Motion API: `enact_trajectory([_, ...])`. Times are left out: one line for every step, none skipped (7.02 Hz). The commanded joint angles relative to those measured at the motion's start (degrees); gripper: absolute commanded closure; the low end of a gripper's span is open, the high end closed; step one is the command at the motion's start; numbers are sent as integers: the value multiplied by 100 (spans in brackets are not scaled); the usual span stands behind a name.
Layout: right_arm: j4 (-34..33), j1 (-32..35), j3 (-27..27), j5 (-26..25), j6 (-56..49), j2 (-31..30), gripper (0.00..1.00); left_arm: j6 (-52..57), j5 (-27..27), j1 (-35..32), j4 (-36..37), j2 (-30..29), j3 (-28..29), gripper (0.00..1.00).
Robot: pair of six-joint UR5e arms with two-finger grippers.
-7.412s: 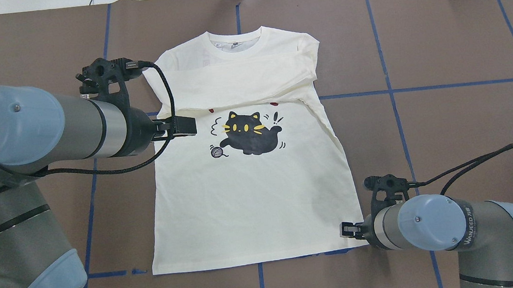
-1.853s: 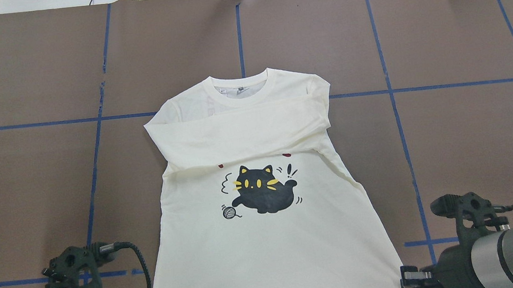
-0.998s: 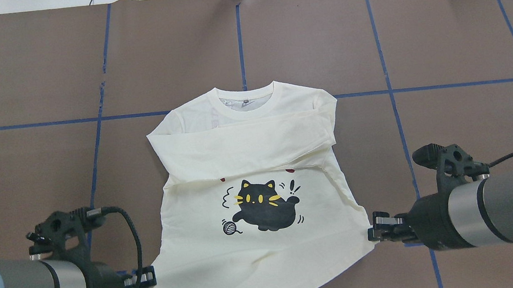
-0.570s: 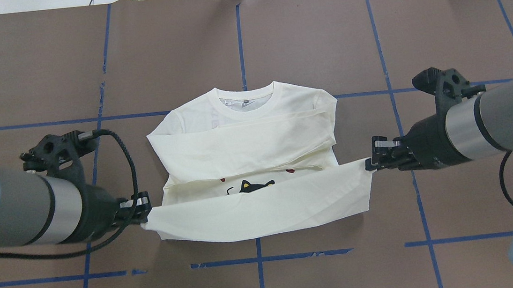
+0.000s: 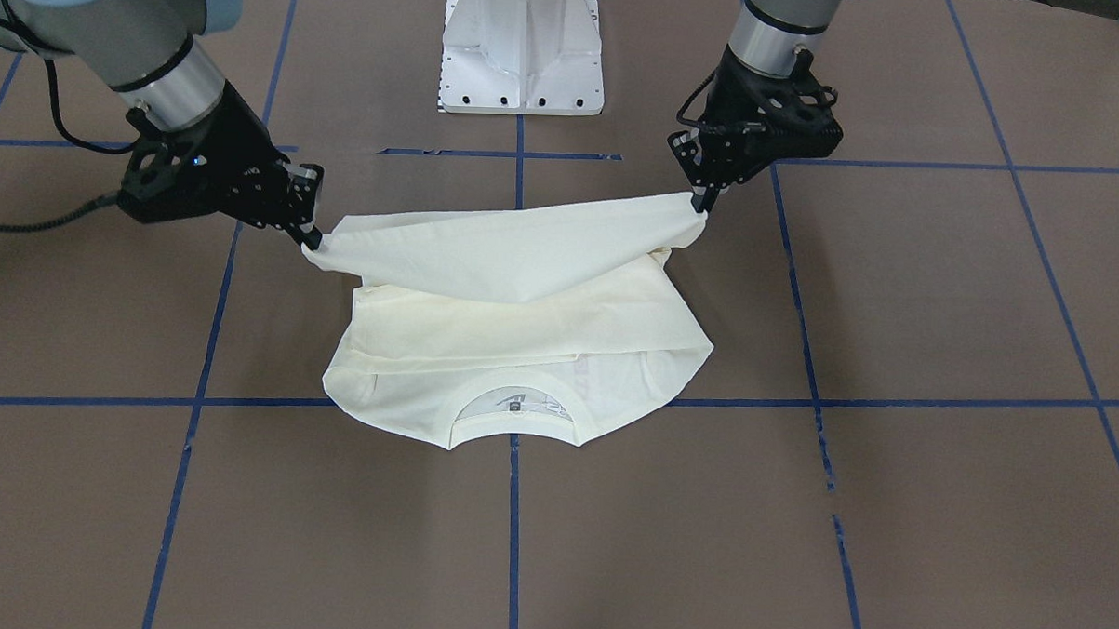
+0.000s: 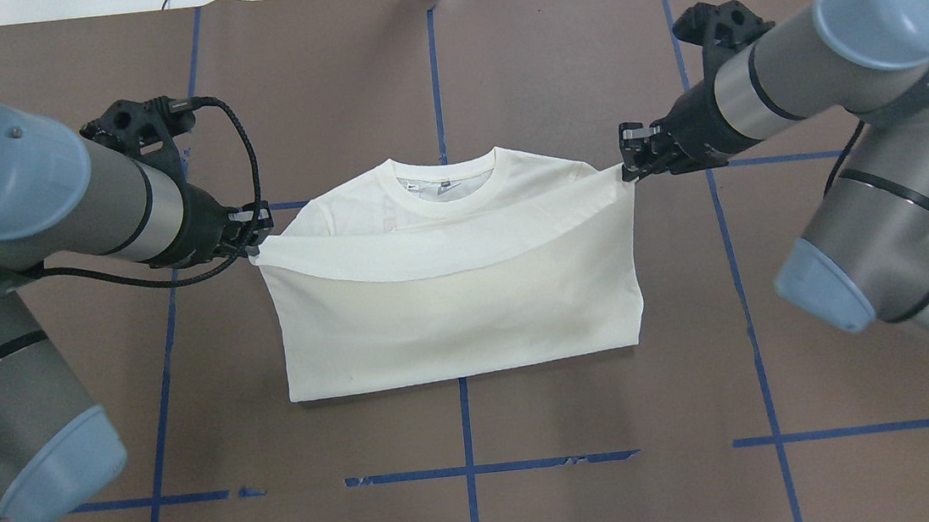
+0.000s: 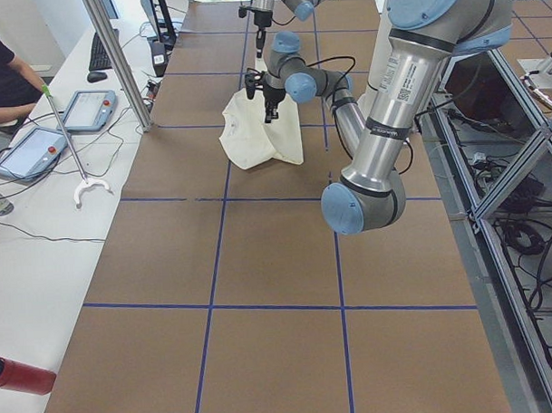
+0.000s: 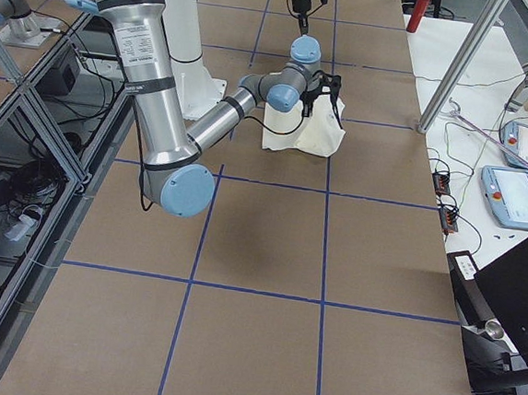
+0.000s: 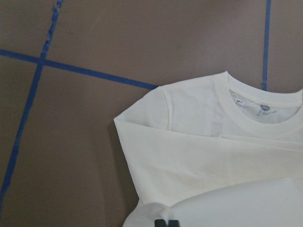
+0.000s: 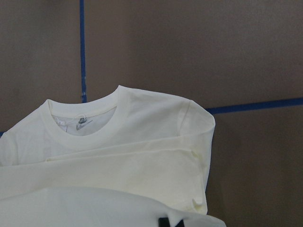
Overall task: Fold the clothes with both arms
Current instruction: 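Lift the hem with both grippers and fold it toward the collar, then lay the hem down near the collar and open both grippers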
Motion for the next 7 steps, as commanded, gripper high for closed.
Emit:
enact_trajectory([37,305,-1290,-14,-536,634,100,106,15,-167,-786,-21,880,100])
enact_trajectory([54,350,-1669,-23,-642,801,100,71,15,-132,-1182,-65,1328,100])
enact_trajectory([63,403,-1952,-23,-652,942,100,79,15,-132,-1455,-92,1585,100])
enact_trajectory([159,386,-2111,-32,-661,1005,100,79,41,-132,-1476,-109,1701,100])
enact_trajectory([230,351,-2173,-32,-652,1031,100,53,41,-132,-1485,-127,1780,100])
enact_trajectory([222,342,-2244,-32,-643,1127,100,-147,41,-132,-1485,-284,1894,100])
enact_trajectory([230,246,-2297,-102,-617,1233,100,-262,41,-132,-1511,-598,2191,100])
